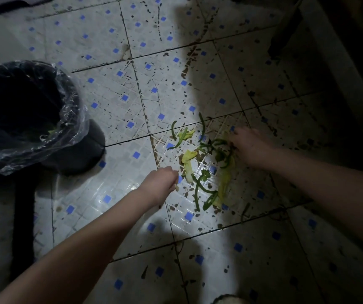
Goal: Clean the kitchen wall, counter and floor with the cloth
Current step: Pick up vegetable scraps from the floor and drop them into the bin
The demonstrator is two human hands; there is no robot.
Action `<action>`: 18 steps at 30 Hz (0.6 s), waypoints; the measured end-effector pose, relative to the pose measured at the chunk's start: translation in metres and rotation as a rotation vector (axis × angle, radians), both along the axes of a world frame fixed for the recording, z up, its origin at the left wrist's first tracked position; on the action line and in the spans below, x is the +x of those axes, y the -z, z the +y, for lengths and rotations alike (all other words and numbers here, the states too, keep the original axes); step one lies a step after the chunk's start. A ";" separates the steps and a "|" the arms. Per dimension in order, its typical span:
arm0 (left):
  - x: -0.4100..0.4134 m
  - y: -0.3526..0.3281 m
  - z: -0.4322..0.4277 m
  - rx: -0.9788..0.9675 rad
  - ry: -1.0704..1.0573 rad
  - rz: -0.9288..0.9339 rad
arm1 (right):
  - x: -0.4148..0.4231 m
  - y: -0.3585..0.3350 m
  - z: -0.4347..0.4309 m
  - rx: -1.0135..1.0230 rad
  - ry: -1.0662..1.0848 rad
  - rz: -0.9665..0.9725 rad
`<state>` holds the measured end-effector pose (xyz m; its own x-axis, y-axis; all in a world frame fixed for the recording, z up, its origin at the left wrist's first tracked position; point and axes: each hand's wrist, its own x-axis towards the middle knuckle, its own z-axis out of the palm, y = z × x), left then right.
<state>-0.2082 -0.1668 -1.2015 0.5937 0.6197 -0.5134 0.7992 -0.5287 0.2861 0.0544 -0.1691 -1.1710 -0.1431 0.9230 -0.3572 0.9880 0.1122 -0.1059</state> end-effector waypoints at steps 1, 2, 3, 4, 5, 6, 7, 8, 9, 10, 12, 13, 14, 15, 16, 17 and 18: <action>0.000 0.002 -0.001 0.005 0.024 0.020 | 0.000 0.000 0.000 -0.005 -0.011 -0.014; 0.001 0.003 -0.002 0.009 0.035 0.030 | -0.001 -0.001 -0.001 -0.013 -0.019 -0.023; 0.002 0.005 -0.003 0.011 0.038 0.038 | -0.001 -0.002 -0.001 -0.024 -0.022 -0.025; 0.002 0.006 -0.003 0.011 0.039 0.047 | -0.002 -0.002 -0.002 -0.032 -0.025 -0.024; 0.003 0.007 -0.003 0.012 0.042 0.055 | -0.002 -0.003 -0.002 -0.032 -0.032 -0.024; 0.004 0.008 -0.003 0.012 0.048 0.062 | -0.002 -0.003 -0.003 -0.026 -0.039 -0.026; 0.004 0.009 -0.003 0.014 0.055 0.063 | -0.002 -0.003 -0.003 -0.019 -0.042 -0.028; 0.005 0.010 -0.003 0.014 0.061 0.062 | -0.001 -0.003 -0.004 -0.016 -0.043 -0.029; 0.005 0.011 -0.003 0.011 0.065 0.059 | -0.001 -0.003 -0.005 -0.017 -0.043 -0.029; 0.006 0.012 -0.003 0.008 0.069 0.056 | 0.000 -0.002 -0.005 -0.020 -0.040 -0.027; 0.007 0.012 -0.003 0.004 0.073 0.051 | 0.002 -0.003 -0.006 -0.023 -0.026 -0.025; 0.007 0.012 -0.002 0.002 0.073 0.051 | 0.003 -0.003 -0.007 -0.025 -0.021 -0.025; 0.008 0.012 -0.002 -0.002 0.072 0.052 | 0.003 -0.003 -0.007 -0.026 -0.017 -0.024; 0.008 0.012 -0.001 -0.008 0.071 0.056 | 0.004 -0.004 -0.006 -0.021 -0.014 -0.022; 0.009 0.012 0.000 -0.018 0.071 0.059 | 0.004 -0.004 -0.006 -0.011 -0.013 -0.021; 0.009 0.012 0.000 -0.027 0.074 0.060 | 0.005 -0.005 -0.006 -0.002 -0.014 -0.018; 0.009 0.012 0.001 -0.034 0.075 0.057 | 0.006 -0.005 -0.005 0.003 -0.015 -0.014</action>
<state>-0.1994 -0.1654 -1.2134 0.6071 0.5563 -0.5673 0.7732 -0.5782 0.2604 0.0601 -0.1743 -1.1656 -0.1519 0.9217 -0.3568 0.9876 0.1273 -0.0915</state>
